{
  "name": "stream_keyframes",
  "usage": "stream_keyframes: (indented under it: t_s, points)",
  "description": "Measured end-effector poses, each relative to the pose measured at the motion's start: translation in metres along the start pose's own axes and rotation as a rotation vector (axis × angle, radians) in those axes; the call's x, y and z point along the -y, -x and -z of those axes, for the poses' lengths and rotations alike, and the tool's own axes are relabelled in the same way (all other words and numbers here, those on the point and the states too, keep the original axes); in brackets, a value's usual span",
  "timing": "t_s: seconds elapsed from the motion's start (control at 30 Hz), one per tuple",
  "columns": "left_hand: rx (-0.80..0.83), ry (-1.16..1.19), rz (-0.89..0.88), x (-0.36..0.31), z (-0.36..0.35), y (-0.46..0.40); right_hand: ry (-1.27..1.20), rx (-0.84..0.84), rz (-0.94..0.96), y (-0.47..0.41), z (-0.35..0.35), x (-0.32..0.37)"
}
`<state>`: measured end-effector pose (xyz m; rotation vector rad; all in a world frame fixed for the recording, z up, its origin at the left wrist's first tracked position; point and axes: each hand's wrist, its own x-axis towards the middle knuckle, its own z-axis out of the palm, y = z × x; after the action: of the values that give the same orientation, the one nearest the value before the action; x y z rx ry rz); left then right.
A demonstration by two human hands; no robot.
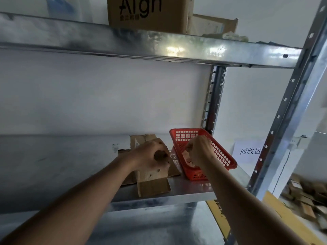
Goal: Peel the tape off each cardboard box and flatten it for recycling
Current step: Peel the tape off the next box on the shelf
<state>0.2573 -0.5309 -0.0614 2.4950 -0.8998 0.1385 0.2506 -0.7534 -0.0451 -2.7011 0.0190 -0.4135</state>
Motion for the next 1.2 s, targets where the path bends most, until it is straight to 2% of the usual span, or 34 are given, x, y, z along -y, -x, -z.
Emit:
stream_keyframes:
  t_s: [0.13,0.33,0.5,0.63,0.7,0.8,0.87,0.93,1.0,1.1,1.2]
  points:
    - [-0.001,-0.007,0.014,0.001,-0.003,-0.004,0.046,0.069,0.033,-0.005,0.000,-0.004]
    - [-0.005,-0.025,0.036,0.004,-0.005,-0.007,-0.027,-0.009,0.101,-0.009,0.001,-0.012]
    - [-0.042,-0.032,0.109,0.006,-0.006,-0.004,-0.105,0.036,0.305,-0.005,-0.002,-0.004]
    - [-0.191,0.060,0.200,0.004,0.002,0.002,-0.204,0.061,0.446,0.000,-0.010,0.012]
    - [-0.238,-0.044,0.271,0.007,0.004,0.007,-0.225,0.149,0.479,0.003,-0.013,0.020]
    - [-0.165,-0.210,0.454,0.015,0.003,0.017,-0.243,0.267,0.498,0.009,-0.017,0.031]
    - [-0.106,-0.116,0.528,0.017,0.003,0.023,-0.210,0.255,0.510,0.011,-0.020,0.037]
    - [-0.094,-0.017,0.534,0.017,0.007,0.027,-0.191,0.221,0.530,0.011,-0.021,0.043]
    - [-0.108,-0.022,0.523,0.016,0.015,0.030,-0.168,0.204,0.568,0.011,-0.020,0.050]
    - [-0.195,0.033,0.494,0.013,0.027,0.031,-0.184,0.226,0.549,0.011,-0.017,0.058]
    - [-0.392,0.129,0.566,0.009,0.033,0.034,-0.183,0.228,0.550,0.016,-0.020,0.062]
